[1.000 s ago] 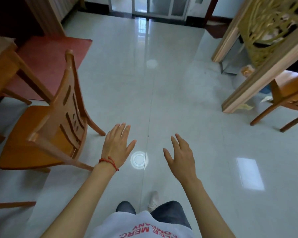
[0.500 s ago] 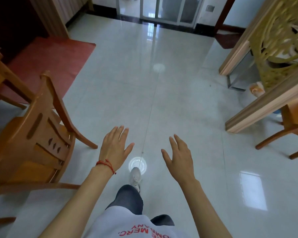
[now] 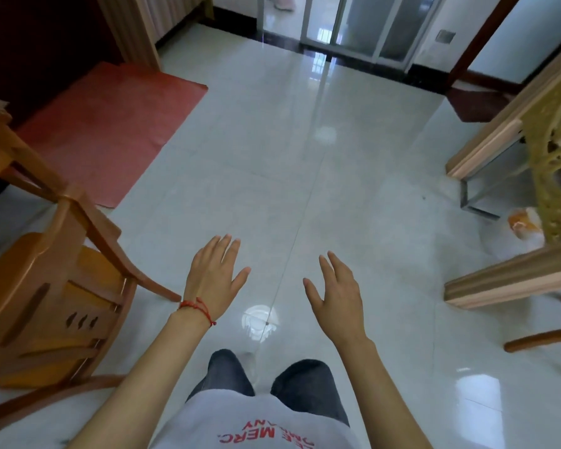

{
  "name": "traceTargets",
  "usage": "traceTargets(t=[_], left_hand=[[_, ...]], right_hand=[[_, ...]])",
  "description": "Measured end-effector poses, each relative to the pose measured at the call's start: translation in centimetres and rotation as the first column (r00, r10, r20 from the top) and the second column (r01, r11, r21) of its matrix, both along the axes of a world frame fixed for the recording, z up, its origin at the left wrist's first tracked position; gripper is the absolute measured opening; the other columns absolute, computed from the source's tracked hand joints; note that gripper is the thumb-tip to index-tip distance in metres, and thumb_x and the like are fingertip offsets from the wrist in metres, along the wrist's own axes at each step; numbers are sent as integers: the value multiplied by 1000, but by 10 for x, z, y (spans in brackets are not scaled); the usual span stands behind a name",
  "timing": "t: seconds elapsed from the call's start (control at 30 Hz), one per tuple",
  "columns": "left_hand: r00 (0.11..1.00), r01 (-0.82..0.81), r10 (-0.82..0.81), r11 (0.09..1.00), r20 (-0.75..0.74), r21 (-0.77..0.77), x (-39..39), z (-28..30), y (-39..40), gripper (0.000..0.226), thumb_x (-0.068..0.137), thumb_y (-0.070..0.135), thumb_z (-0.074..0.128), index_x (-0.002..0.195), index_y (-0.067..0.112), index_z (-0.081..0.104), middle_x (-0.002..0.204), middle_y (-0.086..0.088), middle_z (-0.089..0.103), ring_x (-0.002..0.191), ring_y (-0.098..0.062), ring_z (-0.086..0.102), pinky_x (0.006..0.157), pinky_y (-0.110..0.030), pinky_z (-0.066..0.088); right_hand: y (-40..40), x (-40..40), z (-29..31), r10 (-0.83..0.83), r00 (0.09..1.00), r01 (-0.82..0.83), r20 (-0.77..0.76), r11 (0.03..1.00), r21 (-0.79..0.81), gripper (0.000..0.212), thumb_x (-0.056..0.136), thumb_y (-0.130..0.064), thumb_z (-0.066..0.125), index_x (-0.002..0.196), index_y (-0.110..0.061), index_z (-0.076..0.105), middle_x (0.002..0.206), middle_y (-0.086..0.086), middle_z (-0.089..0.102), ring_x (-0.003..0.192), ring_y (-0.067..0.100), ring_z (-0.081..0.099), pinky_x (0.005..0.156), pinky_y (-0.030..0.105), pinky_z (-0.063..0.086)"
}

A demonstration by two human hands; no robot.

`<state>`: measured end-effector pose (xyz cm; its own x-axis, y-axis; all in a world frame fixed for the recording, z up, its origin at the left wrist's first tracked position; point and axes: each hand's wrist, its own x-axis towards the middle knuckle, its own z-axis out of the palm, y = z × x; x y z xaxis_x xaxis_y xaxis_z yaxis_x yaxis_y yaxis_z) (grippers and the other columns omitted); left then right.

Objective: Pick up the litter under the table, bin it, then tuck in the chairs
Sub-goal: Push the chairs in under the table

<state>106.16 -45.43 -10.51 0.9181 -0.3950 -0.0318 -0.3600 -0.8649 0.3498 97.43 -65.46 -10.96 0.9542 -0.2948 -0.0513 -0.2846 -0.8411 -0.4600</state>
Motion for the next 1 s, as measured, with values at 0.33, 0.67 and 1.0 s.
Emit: traceTargets(t=[0.33,0.67,1.0], left_hand=[[903,-422,425,905,-56,54,9,-1,-7,59,91,41,41,139,9,28,149,-13,29,140,-28,20,113,-38,18],[565,-823,824,566,-43,50,-51,9,5,55,89,35,49,133,4,38,144,-18,37,136,-32,28,111,-43,24],[205,-976,979,205,-2,71,-117,13,42,56,90,40,43,135,8,34,145,-15,36,137,-30,26,112,-40,21]], right_hand=[[-26,102,-4,398,916,-395,-53,917,61,54,92,-38,45,138,-12,33,150,7,28,138,22,25,110,36,24],[21,160,-1,789,613,-786,-48,615,60,54,92,-39,44,138,-13,34,150,7,28,137,23,25,109,38,24],[120,154,4,948,316,-948,21,315,54,55,91,-40,45,138,-12,34,148,9,33,136,24,29,109,37,26]])
